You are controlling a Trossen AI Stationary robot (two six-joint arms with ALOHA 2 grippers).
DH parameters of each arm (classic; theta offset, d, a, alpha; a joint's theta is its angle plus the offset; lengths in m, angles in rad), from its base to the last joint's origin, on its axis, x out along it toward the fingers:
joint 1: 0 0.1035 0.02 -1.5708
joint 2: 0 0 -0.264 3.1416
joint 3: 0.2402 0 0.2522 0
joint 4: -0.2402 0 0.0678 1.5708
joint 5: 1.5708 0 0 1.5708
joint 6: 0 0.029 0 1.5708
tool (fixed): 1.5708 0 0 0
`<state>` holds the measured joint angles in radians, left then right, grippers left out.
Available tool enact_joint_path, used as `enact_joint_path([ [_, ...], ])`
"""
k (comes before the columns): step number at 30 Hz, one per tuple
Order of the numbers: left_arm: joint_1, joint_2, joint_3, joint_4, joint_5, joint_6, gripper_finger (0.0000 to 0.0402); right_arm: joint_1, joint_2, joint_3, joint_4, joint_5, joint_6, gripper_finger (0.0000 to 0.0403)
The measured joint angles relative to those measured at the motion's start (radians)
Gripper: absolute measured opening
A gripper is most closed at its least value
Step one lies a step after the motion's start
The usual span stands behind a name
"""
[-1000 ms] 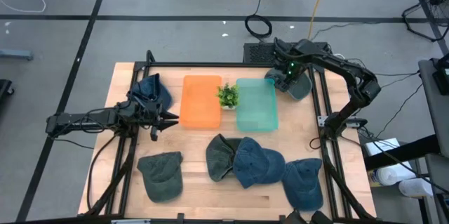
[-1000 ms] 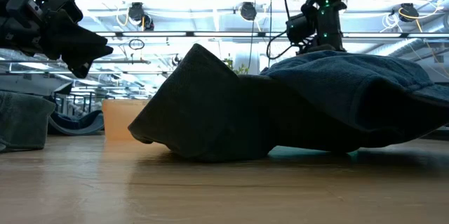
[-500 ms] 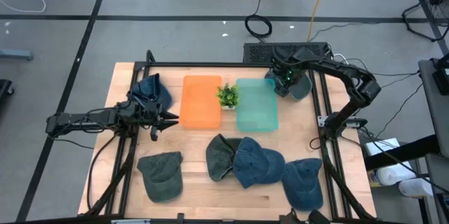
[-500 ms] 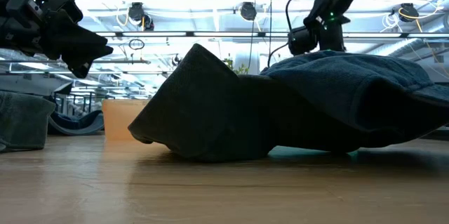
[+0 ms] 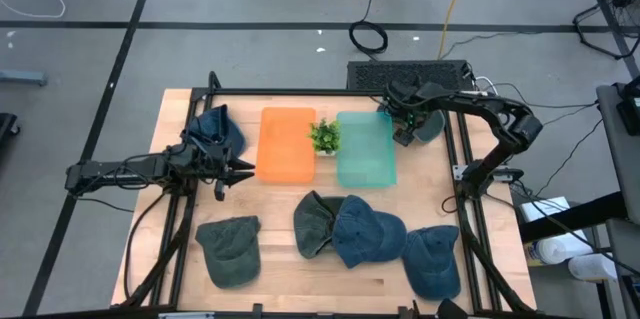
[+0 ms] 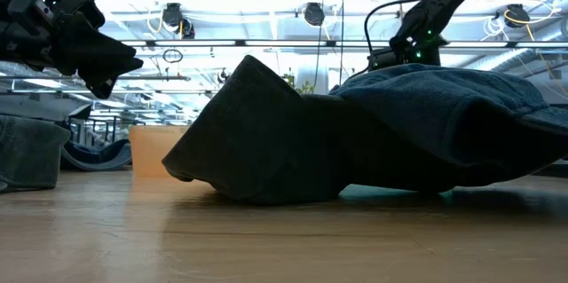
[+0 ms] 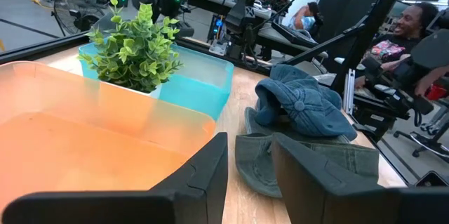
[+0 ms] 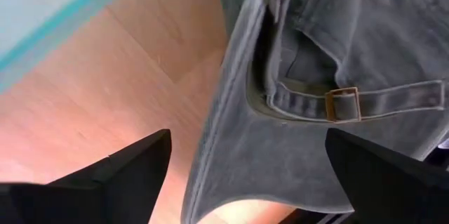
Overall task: Pick & Place hat
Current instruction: Put the top gray cap into the green bin
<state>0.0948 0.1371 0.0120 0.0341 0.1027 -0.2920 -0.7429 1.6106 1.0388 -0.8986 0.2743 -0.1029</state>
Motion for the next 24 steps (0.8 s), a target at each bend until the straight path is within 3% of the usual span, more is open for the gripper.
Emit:
enact_joint_path([
  [9, 0.0, 0.0, 0.0, 0.0, 0.0, 0.0, 0.012, 0.026, 0.0, -0.032, 0.024, 0.068, -0.022, 0.0277],
  [24, 0.0, 0.0, 0.0, 0.0, 0.0, 0.0, 0.012, 0.026, 0.0, -0.032, 0.018, 0.064, 0.076, 0.01],
])
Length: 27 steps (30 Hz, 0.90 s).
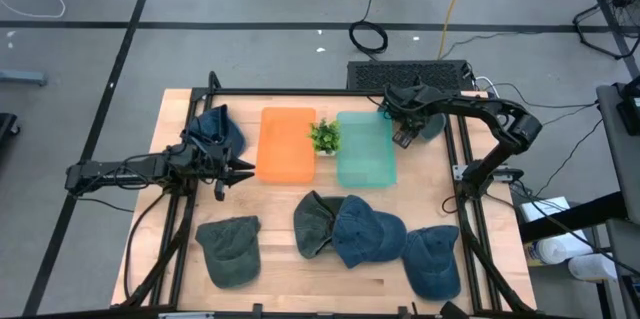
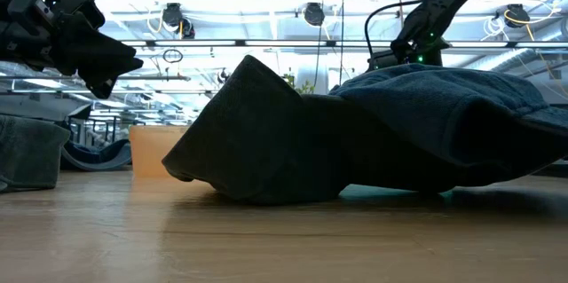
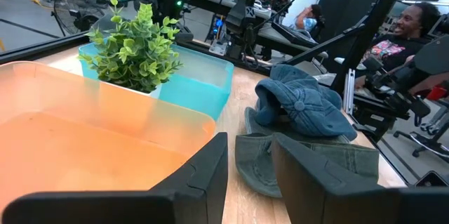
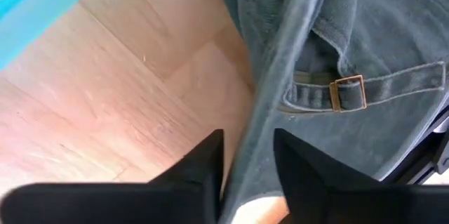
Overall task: Pick & Place hat
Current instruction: Put the top gray cap into the green bin
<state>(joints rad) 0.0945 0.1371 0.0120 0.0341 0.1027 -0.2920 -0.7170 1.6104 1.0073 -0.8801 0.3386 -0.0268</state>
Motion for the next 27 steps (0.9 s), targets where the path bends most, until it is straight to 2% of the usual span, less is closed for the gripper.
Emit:
enact_joint_path([
  [5, 0.0, 0.0, 0.0, 0.0, 0.0, 0.0, 0.012, 0.0, 0.0, 0.0, -0.002, -0.004, 0.016, 0.0024],
  [7, 0.0, 0.0, 0.0, 0.0, 0.0, 0.0, 0.012, 0.0, 0.0, 0.0, -0.002, -0.021, 0.016, 0.0009],
  [16, 0.0, 0.0, 0.0, 0.0, 0.0, 0.0, 0.012, -0.001, -0.02, 0.001, 0.002, 0.008, 0.073, 0.0002],
  [22, 0.0, 0.0, 0.0, 0.0, 0.0, 0.0, 0.012, -0.015, -0.102, 0.001, 0.063, 0.028, 0.114, 0.0001],
  [27, 0.0, 0.0, 0.0, 0.0, 0.0, 0.0, 0.012, -0.017, -0.173, 0.001, 0.085, 0.104, 0.122, 0.0001],
])
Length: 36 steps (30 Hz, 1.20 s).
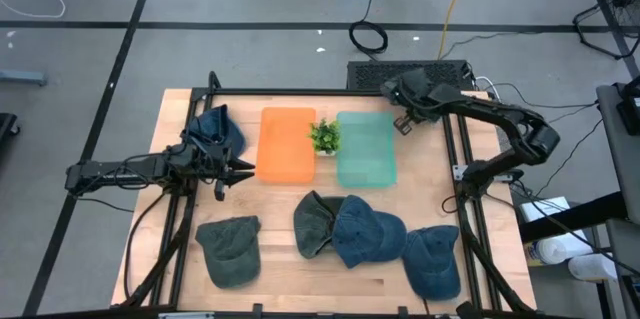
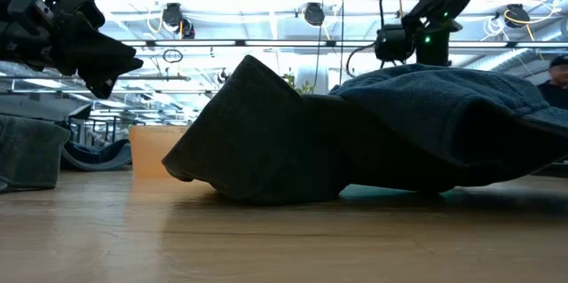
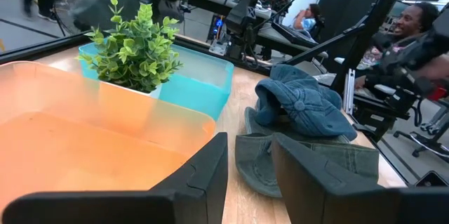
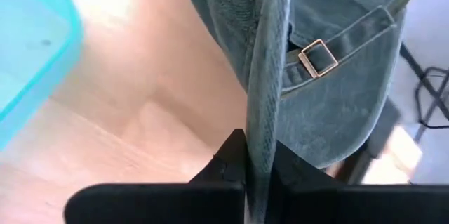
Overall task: Pick & Place hat
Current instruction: Put the top gray cap into the green bin
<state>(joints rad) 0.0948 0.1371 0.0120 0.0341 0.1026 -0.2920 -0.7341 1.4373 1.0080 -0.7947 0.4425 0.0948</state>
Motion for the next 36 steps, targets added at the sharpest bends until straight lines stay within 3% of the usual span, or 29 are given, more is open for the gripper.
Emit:
enact_joint_path([
  [7, 0.0, 0.0, 0.0, 0.0, 0.0, 0.0, 0.012, 0.0, -0.102, 0.039, 0.046, 0.002, 0.013, 0.0001],
  [17, 0.0, 0.0, 0.0, 0.0, 0.0, 0.0, 0.012, 0.011, -0.168, 0.206, 0.169, -0.032, -0.012, 0.0],
  [26, 0.0, 0.0, 0.0, 0.001, 0.0, 0.0, 0.012, 0.085, -0.171, 0.327, 0.34, -0.211, -0.031, 0.0],
  [36, 0.0, 0.0, 0.0, 0.0, 0.0, 0.0, 0.012, 0.231, -0.178, 0.338, 0.478, -0.457, -0.02, 0.0],
])
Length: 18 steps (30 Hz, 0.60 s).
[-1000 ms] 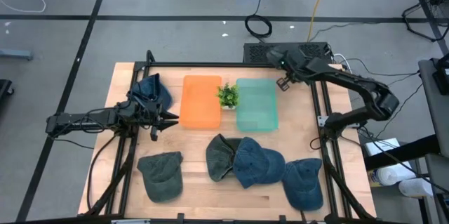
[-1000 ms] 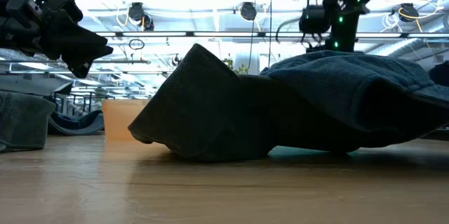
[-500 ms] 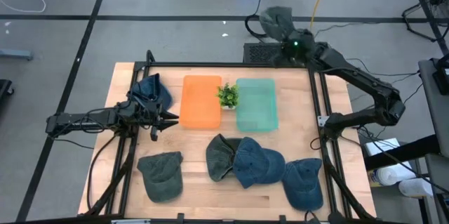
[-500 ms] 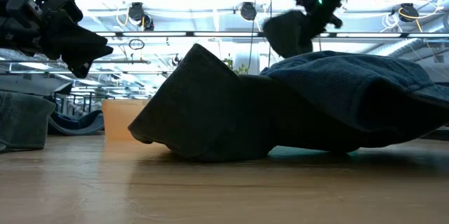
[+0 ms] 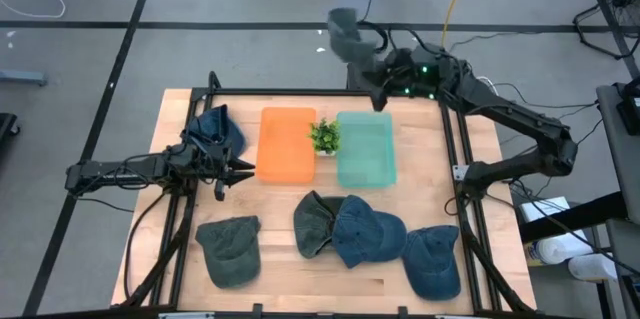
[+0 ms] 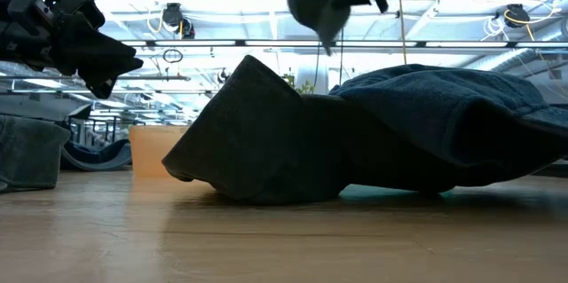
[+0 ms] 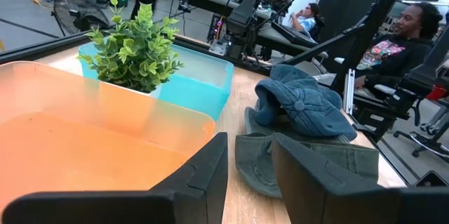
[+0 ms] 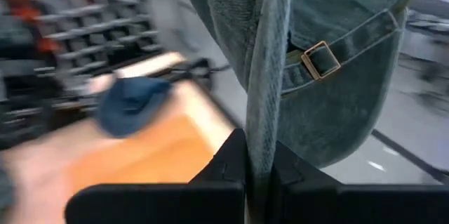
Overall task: Pick & Place hat
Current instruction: Put the top gray cap into the green bin
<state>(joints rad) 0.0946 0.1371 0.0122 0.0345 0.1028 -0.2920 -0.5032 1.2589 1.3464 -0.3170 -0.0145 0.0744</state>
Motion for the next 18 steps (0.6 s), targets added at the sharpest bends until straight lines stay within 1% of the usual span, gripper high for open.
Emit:
enact_joint_path([
  [4, 0.0, 0.0, 0.0, 0.0, 0.0, 0.0, 0.012, 0.077, -0.002, 0.0, 0.055, -0.062, 0.004, 0.0],
  [9, 0.0, 0.0, 0.0, 0.0, 0.0, 0.0, 0.012, 0.172, -0.002, 0.0, 0.116, -0.095, 0.018, 0.0],
  [18, 0.0, 0.0, 0.0, 0.0, 0.0, 0.0, 0.012, 0.329, -0.002, 0.0, 0.177, -0.095, 0.023, 0.0],
])
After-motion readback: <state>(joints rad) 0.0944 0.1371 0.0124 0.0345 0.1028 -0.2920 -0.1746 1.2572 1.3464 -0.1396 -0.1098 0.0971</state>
